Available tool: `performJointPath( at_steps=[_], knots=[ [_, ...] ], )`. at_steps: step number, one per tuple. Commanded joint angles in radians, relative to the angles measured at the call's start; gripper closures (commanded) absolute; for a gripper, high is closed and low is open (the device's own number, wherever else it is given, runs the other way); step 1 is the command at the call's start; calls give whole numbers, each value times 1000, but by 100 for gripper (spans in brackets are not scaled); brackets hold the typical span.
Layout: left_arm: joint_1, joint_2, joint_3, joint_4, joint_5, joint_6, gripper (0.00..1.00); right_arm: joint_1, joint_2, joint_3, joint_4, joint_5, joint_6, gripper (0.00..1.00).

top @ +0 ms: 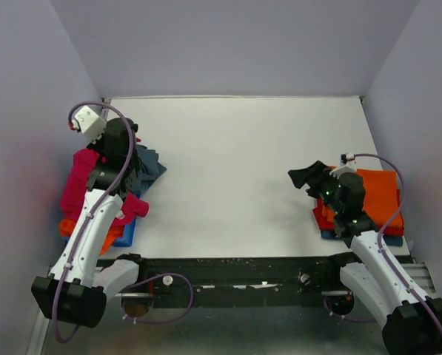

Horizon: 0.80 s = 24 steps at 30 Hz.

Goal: Fold and stack the t-shirts
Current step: Grab crumpled tshirt from bin with the left arm

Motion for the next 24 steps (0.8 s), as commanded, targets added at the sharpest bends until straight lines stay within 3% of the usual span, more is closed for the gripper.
performJointPath(
  at_steps=[1,4,7,13,19,24],
  knots=[
    [-1,-22,225,6,-129,152,100,0,3,-10,2,9,4,3],
    [2,24,383,-14,-161,227,100,0,0,-10,2,7,4,3],
    [1,64,522,-8,-105,275,100,0,2,-9,1,7,4,3],
    [-27,186,762,33,260,241,100,0,14,-6,5,4,6,3],
    [-263,425,1105,61,340,350,100,0,22,-4,4,1,-4,3],
    [-406,632,1440,64,566,323,100,0,17,-3,1,4,-11,3]
  ],
)
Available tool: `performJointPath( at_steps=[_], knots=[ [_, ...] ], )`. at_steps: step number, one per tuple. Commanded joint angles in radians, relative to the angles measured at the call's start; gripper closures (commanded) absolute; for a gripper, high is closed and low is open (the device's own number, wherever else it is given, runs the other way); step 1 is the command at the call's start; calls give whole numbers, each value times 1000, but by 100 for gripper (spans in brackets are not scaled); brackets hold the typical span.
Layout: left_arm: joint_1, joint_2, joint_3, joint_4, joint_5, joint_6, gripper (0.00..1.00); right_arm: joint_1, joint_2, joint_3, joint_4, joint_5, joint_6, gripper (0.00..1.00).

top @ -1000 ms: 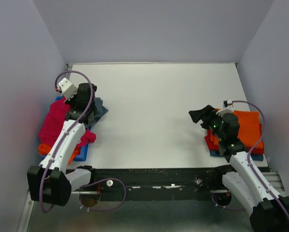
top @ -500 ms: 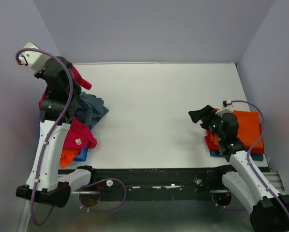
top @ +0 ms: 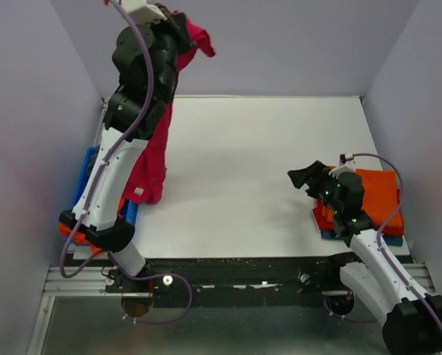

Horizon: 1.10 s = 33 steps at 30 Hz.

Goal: Fold and stack the t-shirts
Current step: Grab crumpled tshirt from bin with the left arm, then move the tshirt to the center of the board

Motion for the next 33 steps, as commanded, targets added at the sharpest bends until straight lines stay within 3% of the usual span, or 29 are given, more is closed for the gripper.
performJointPath(
  at_steps=[1,6,9,11,16,20,24,26,30,31,33],
  knots=[
    [-117,130,254,47,256,19,100,0,-4,-3,-1,7,-10,3],
    [-165,169,265,176,325,-9,100,0,2,-3,-1,7,-18,3],
    [-160,152,233,198,256,14,100,0,3,-3,-2,7,-20,3],
    [-151,98,114,208,218,19,100,0,4,-1,-1,7,-21,3],
    [-133,-155,-502,342,75,-84,100,0,5,0,-2,3,-23,3],
    [-128,-311,-993,432,-5,-258,98,0,10,0,-7,9,-20,3],
    [-128,-403,-1320,429,-90,-398,83,0,33,0,2,-5,-20,3],
    [-128,-440,-1422,397,-115,-423,65,0,60,6,5,-15,-21,3],
    [-126,-511,-1503,299,-158,-408,24,13,160,51,-5,-46,-44,6],
    [-126,-523,-1508,284,-169,-388,17,22,192,68,-13,-42,-46,7],
    [-107,-536,-1488,227,-167,-360,10,42,252,101,-28,-34,-52,8]
  ],
)
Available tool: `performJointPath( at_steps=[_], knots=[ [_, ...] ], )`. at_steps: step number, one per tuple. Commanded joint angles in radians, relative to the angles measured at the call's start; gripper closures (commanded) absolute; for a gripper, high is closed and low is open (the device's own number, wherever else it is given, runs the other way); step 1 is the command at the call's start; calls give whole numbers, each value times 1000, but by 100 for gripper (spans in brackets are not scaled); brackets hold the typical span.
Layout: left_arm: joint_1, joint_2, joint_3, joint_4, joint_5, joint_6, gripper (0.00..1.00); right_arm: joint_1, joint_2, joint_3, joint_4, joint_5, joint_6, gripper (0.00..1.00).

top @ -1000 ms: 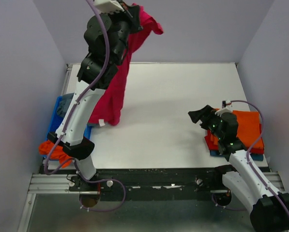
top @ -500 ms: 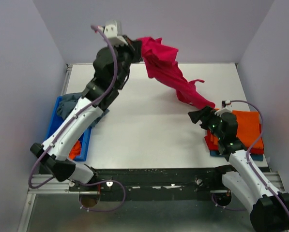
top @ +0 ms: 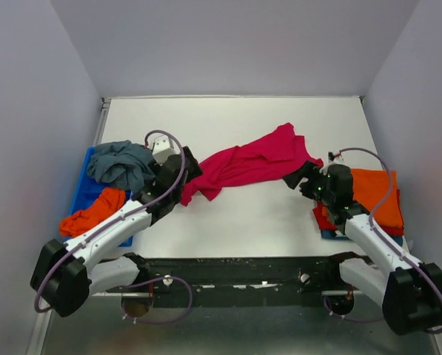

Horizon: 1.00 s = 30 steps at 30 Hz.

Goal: Fold and stack the t-shirts
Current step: Move the tshirt to the center of the board

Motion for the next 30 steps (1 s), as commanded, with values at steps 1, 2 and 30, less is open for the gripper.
performJointPath(
  at_steps=[1,2,30],
  knots=[
    [46,-74,49,-70,-66,25,9,44,113,93,-32,-10,-28,8],
    [67,-71,64,-98,-44,36,9,53,137,110,-41,-1,-28,8],
    [560,278,20,-48,33,-73,10,-5,674,589,-285,306,285,29]
  ],
)
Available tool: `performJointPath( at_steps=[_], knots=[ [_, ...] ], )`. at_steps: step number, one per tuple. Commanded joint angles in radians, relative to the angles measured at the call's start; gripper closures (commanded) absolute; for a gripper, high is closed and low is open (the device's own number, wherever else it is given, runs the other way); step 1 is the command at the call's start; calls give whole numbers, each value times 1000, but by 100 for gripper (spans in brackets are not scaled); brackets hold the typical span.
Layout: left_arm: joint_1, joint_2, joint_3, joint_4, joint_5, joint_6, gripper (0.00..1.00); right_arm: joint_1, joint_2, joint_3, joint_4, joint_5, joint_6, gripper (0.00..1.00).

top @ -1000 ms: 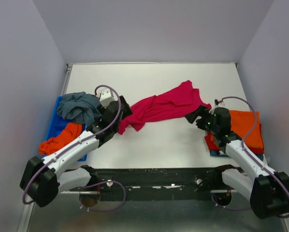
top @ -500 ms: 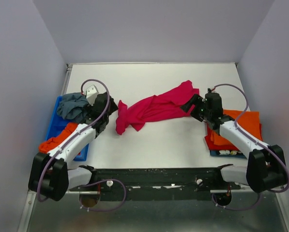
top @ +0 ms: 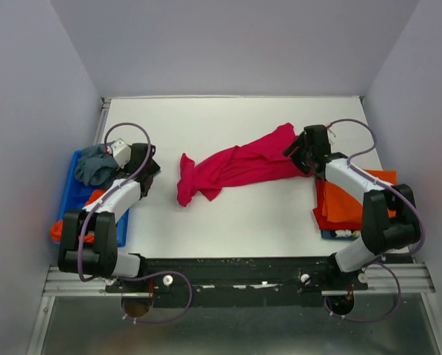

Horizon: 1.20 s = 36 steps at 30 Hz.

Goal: Fold and stack the t-shirts
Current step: Move the tshirt to the center of the board, then flatten out the tshirt

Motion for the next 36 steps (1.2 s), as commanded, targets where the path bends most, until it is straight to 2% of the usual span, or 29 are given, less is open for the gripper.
performJointPath(
  at_steps=[1,3,6,8,10,20,21,22,23,27,31,36],
  knots=[
    [47,31,11,32,-26,-13,10,-73,94,61,-51,9,56,32],
    [47,36,24,35,-21,-6,10,-91,124,83,-52,2,53,36],
    [46,25,18,89,68,30,9,-91,154,109,-39,-17,30,38],
    [37,3,-3,133,123,38,9,-91,172,118,-32,-22,32,50],
    [18,-24,-14,136,125,18,9,-91,189,132,-32,-24,30,58],
    [-140,-87,15,136,91,41,9,-90,241,133,1,-149,45,60],
    [-161,-83,23,136,93,47,9,-90,241,130,6,-157,44,70],
    [-181,-77,29,136,97,56,9,-91,238,130,7,-165,39,89],
    [-198,-67,38,136,100,66,9,-90,233,132,4,-172,32,99],
    [-255,-26,63,176,160,118,9,-76,165,115,-14,-173,-2,99],
    [-267,2,83,184,252,210,7,16,36,101,-104,-50,-33,99],
    [-269,16,110,149,313,282,9,54,-148,-27,-118,-70,-27,99]
  ],
)
